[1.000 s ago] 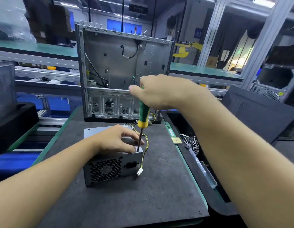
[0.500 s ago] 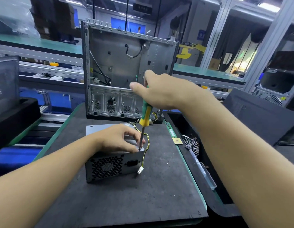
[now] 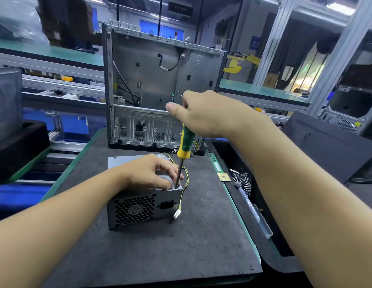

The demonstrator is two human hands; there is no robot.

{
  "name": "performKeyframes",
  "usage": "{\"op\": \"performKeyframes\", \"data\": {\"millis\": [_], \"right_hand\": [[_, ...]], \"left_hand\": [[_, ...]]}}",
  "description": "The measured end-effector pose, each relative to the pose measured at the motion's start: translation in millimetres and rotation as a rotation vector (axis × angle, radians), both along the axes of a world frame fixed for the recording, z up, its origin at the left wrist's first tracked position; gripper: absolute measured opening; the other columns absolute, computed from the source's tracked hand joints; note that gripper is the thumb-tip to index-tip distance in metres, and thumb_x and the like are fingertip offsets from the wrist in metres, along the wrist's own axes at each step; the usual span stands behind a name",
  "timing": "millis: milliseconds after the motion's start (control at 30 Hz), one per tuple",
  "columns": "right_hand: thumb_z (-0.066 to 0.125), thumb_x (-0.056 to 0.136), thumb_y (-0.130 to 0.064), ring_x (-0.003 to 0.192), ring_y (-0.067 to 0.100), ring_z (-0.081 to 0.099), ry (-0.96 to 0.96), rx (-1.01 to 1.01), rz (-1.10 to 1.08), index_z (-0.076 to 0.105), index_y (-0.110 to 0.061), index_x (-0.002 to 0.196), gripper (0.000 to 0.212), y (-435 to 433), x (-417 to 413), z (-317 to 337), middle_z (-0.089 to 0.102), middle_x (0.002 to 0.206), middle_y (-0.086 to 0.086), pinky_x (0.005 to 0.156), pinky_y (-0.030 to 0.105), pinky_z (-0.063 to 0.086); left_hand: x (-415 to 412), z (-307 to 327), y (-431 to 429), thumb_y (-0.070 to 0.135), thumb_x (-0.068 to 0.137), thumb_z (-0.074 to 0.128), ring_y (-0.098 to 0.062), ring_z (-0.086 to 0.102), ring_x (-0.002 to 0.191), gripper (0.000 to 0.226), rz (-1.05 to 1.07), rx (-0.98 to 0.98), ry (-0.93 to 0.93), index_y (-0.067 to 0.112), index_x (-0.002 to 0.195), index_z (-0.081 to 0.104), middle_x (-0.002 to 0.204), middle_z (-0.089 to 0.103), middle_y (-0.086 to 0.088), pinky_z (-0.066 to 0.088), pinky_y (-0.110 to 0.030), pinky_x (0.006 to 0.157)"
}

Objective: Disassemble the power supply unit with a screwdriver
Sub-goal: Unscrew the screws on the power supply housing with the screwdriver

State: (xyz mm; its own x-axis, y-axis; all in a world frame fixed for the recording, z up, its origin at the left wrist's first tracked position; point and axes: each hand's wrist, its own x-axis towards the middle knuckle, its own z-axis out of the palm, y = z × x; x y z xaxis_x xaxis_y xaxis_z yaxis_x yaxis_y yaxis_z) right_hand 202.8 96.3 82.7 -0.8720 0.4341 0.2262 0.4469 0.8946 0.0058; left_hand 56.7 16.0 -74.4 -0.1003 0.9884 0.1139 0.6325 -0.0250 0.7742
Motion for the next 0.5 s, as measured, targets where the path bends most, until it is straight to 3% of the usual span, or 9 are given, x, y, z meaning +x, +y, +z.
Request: {"op": "performKeyframes", "data": {"millis": [100, 200, 333, 400, 500], "right_hand": [[0.037, 0.102, -0.053, 0.087, 0.024, 0.054, -0.012, 0.032, 0.070, 0.046, -0.019, 0.100, 0.035, 0.9, -2.6, 0.5, 0.054, 0.094, 0.002, 0.069, 0.036, 0.036], [0.052, 0.098, -0.038, 0.065, -0.003, 0.056, -0.045, -0.112, 0.195, 0.051, -0.026, 0.106, 0.014, -1.7, 5.7, 9.6, 0.061, 0.085, -0.010, 0.059, 0.024, 0.038], [0.055, 0.090, -0.032, 0.068, 0.005, 0.057, -0.045, -0.204, 0.204, 0.056, -0.029, 0.106, 0.016, -5.4, 10.8, 13.9, 0.061, 0.084, -0.011, 0.060, 0.028, 0.041], [0.049, 0.093, -0.038, 0.073, 0.012, 0.058, -0.033, -0.174, 0.148, 0.056, -0.024, 0.104, 0.019, -6.2, 6.1, 9.0, 0.061, 0.087, -0.008, 0.062, 0.031, 0.043], [0.033, 0.100, -0.058, 0.081, 0.022, 0.054, -0.015, -0.012, 0.031, 0.051, -0.018, 0.099, 0.043, -4.3, -2.2, 1.7, 0.055, 0.089, 0.000, 0.063, 0.036, 0.037]], "left_hand": [[0.6, 0.2, -0.9, -0.009, 0.083, 0.070, -0.002, 0.064, 0.114, 0.015, 0.000, 0.009, 0.004, 0.001, 0.091, 0.077, 0.117, 0.072, 0.003, 0.041, -0.011, 0.100], [0.8, 0.4, -1.0, -0.008, 0.083, 0.071, -0.003, 0.063, 0.115, 0.015, -0.001, 0.017, 0.021, 0.003, 0.091, 0.078, 0.116, 0.072, 0.003, 0.041, -0.014, 0.103], [1.6, 0.9, -0.7, -0.007, 0.082, 0.072, -0.001, 0.064, 0.113, 0.015, 0.009, 0.009, -0.005, 0.007, 0.086, 0.077, 0.115, 0.073, 0.005, 0.041, -0.009, 0.099], [2.6, 1.2, -1.4, -0.007, 0.082, 0.072, 0.001, 0.064, 0.111, 0.019, 0.012, 0.009, -0.025, 0.011, 0.082, 0.076, 0.114, 0.073, 0.006, 0.041, -0.007, 0.095], [4.2, 2.4, -2.5, -0.007, 0.081, 0.072, 0.001, 0.064, 0.111, 0.024, 0.016, 0.011, -0.030, 0.016, 0.078, 0.076, 0.114, 0.074, 0.007, 0.041, -0.006, 0.091]]}}
